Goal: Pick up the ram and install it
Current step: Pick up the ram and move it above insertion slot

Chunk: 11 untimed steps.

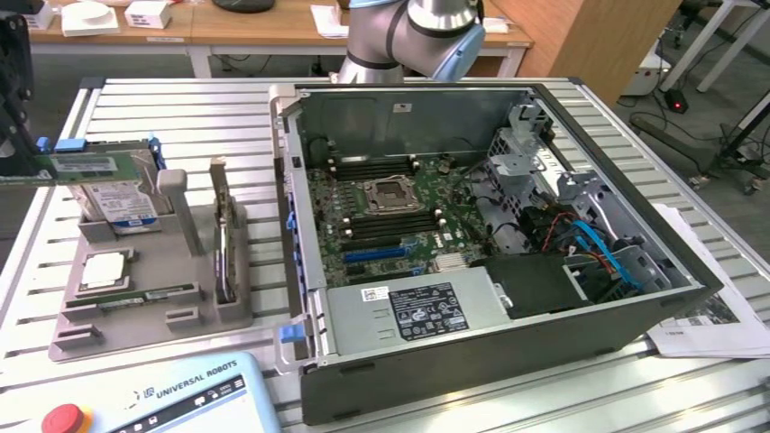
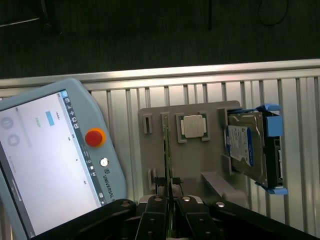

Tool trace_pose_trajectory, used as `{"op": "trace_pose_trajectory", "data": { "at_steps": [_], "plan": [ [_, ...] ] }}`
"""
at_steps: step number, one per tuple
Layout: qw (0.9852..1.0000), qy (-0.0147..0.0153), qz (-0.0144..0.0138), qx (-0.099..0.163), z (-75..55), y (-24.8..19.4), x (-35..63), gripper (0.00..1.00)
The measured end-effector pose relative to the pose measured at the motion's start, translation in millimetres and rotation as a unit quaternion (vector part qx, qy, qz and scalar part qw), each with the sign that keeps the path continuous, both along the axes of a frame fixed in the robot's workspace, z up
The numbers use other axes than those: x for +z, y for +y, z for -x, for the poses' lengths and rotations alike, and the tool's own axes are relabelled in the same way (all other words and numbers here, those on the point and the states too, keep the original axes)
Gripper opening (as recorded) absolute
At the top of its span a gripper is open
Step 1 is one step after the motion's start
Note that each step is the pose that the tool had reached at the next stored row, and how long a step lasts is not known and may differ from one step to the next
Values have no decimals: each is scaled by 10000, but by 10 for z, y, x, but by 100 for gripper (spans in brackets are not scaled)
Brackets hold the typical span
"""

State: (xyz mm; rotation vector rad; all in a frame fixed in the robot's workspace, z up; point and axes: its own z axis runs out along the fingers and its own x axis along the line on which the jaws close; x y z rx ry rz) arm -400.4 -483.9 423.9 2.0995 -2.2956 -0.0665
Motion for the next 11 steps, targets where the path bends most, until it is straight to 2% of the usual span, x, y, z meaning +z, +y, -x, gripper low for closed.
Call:
{"op": "trace_pose_trajectory", "data": {
  "at_steps": [4, 11],
  "plan": [
    [10000, 0, 0, 0, 0, 1, 126, 13],
    [10000, 0, 0, 0, 0, 9, 285, 13]
  ]
}}
